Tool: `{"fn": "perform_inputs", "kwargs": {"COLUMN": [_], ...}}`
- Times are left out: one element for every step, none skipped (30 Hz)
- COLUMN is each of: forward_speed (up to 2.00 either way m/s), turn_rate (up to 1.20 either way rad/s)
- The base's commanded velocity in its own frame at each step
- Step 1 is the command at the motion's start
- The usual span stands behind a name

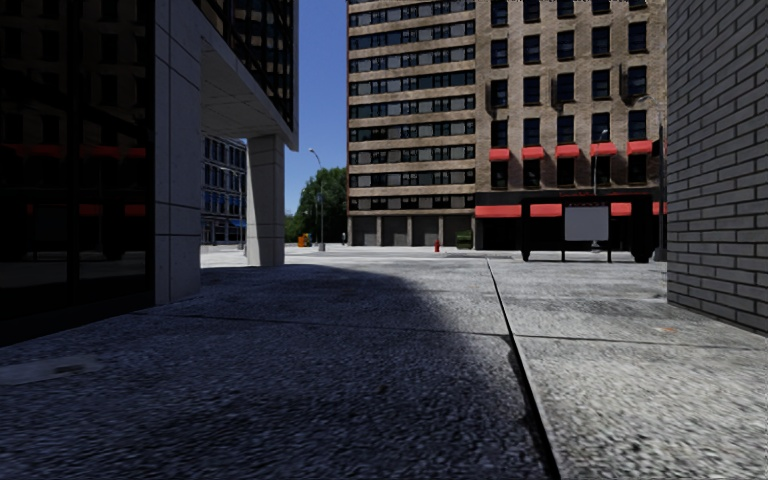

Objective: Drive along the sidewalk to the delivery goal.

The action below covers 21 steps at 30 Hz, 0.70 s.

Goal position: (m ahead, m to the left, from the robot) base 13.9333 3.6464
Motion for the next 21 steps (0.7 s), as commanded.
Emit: {"fn": "perform_inputs", "kwargs": {"forward_speed": [1.97,1.97,1.97,1.97,1.97,1.97,1.97,1.97,1.97,1.97,1.97,1.97,1.97,1.97,1.97,1.97,1.97,1.97,1.97,1.97,1.97], "turn_rate": [0.00,0.00,0.00,0.00,0.00,0.02,0.14,0.01,0.01,0.01,0.01,0.01,0.01,0.01,0.01,0.04,0.28,0.55,0.74,0.81,0.84]}}
